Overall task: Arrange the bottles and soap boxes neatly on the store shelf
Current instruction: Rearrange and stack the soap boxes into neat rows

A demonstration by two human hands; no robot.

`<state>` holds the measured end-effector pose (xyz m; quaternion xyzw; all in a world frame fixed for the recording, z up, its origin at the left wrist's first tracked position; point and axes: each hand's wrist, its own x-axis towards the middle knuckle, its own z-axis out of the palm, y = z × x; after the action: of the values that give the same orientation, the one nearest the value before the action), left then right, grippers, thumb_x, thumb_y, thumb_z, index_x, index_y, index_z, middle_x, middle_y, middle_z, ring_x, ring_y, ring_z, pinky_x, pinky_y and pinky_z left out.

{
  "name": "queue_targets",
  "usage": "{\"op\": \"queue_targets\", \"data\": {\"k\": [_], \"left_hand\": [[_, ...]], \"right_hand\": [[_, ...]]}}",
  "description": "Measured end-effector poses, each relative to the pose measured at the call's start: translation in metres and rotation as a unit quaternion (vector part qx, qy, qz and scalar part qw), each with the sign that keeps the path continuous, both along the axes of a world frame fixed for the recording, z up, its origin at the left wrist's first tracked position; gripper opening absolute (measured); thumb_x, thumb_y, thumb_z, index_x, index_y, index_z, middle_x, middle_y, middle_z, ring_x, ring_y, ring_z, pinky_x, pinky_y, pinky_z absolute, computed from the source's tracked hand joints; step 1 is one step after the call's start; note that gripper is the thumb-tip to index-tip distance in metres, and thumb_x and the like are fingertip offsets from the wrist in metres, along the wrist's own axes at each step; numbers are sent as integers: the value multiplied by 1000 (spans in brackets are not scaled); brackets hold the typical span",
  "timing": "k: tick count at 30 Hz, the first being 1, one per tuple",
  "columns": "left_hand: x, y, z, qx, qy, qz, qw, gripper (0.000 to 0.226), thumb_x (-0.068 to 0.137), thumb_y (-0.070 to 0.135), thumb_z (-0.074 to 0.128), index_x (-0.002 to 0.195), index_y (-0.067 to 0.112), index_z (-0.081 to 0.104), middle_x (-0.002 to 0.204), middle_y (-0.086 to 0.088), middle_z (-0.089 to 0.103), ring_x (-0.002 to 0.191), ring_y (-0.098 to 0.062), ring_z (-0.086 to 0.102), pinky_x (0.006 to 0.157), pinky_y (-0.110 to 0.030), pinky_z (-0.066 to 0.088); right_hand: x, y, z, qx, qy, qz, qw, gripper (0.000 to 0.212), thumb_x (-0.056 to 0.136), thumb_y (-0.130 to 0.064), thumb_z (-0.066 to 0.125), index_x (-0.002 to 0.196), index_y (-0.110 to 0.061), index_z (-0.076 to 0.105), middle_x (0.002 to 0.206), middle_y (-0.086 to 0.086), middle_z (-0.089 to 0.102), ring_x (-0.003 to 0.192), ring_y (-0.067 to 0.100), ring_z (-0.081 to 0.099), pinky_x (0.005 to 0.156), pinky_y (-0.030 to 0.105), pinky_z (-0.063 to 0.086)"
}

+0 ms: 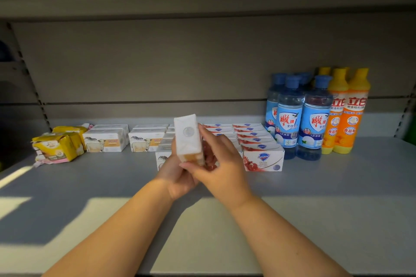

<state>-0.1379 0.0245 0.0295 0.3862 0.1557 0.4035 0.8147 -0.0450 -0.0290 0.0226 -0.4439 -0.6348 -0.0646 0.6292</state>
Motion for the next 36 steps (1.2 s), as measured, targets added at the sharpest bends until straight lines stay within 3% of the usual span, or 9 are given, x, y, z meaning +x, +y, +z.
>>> {"op": "queue_targets", "data": {"k": [4, 6, 10, 16, 23, 28, 31, 34, 36], "left_hand": [[-6, -7, 0, 11, -2, -127, 992, 38, 50, 28, 91, 82, 13, 78, 86, -3, 74, 79, -18, 72, 66, -31, 59], [-5, -6, 1, 23, 26, -111, 993, 38, 59, 34, 84, 90, 15, 74, 85, -4, 73, 75, -19, 70, 63, -31, 57], [-4, -1, 13, 119, 151, 89, 977, 38, 95, 45, 43, 94, 18, 68, 88, -5, 72, 76, -19, 69, 68, -32, 54], [-18, -8, 30, 247, 153, 405, 867, 13, 82, 19, 71, 86, 25, 60, 79, 6, 64, 74, -10, 62, 60, -18, 51], [-12, -40, 19, 473, 110, 255, 836, 76, 74, -4, 68, 133, 32, 37, 121, 7, 65, 115, -7, 59, 84, -17, 49], [-12, -44, 18, 564, 141, 131, 803, 100, 75, -2, 69, 144, 39, 9, 146, 2, 43, 136, -16, 38, 110, -32, 35], [-14, -42, 18, 596, 177, 169, 765, 89, 73, 17, 76, 142, 39, 25, 140, 8, 48, 131, -15, 44, 107, -26, 37], [-16, -35, 22, 566, 173, 252, 766, 59, 70, 27, 62, 126, 37, 47, 129, 6, 53, 122, -7, 49, 99, -21, 40], [-18, -29, 24, 495, 162, 284, 805, 45, 72, 26, 56, 114, 41, 56, 123, 11, 56, 115, -2, 52, 93, -18, 43]], "right_hand": [[1, -3, 0, 25, -52, 18, 998, 85, 56, -36, 82, 131, -37, 43, 103, -8, 44, 97, 3, 49, 87, 17, 43], [7, -5, 3, 40, -51, 13, 998, 92, 53, -32, 85, 133, -34, 41, 111, -13, 39, 109, -5, 41, 96, 10, 34], [19, -7, 9, 0, -49, 56, 997, 98, 60, -24, 85, 140, -30, 28, 127, -11, 45, 122, -2, 40, 100, 8, 29], [31, 4, -2, -111, 35, 53, 992, 79, 56, -21, 87, 114, -47, 41, 114, -21, 47, 106, -4, 47, 85, 3, 38], [49, 20, -23, -177, 137, 54, 973, 91, 53, -10, 89, 101, -67, 37, 108, -29, 50, 98, -9, 55, 79, 7, 44], [43, 18, -21, -225, 127, 116, 959, 57, 71, -14, 76, 121, -22, 50, 105, -15, 62, 93, -3, 60, 73, 7, 44], [39, 16, -18, -230, 117, 133, 957, 58, 72, -16, 73, 125, -21, 48, 104, -25, 55, 90, -24, 51, 68, -3, 38], [37, 18, -19, -246, 150, 143, 947, 57, 64, -4, 80, 106, -32, 53, 96, -16, 64, 82, -13, 60, 64, 7, 46], [37, 20, -20, -236, 177, 139, 945, 60, 58, -5, 84, 98, -37, 52, 94, -17, 66, 86, -4, 64, 70, 14, 51]]}}
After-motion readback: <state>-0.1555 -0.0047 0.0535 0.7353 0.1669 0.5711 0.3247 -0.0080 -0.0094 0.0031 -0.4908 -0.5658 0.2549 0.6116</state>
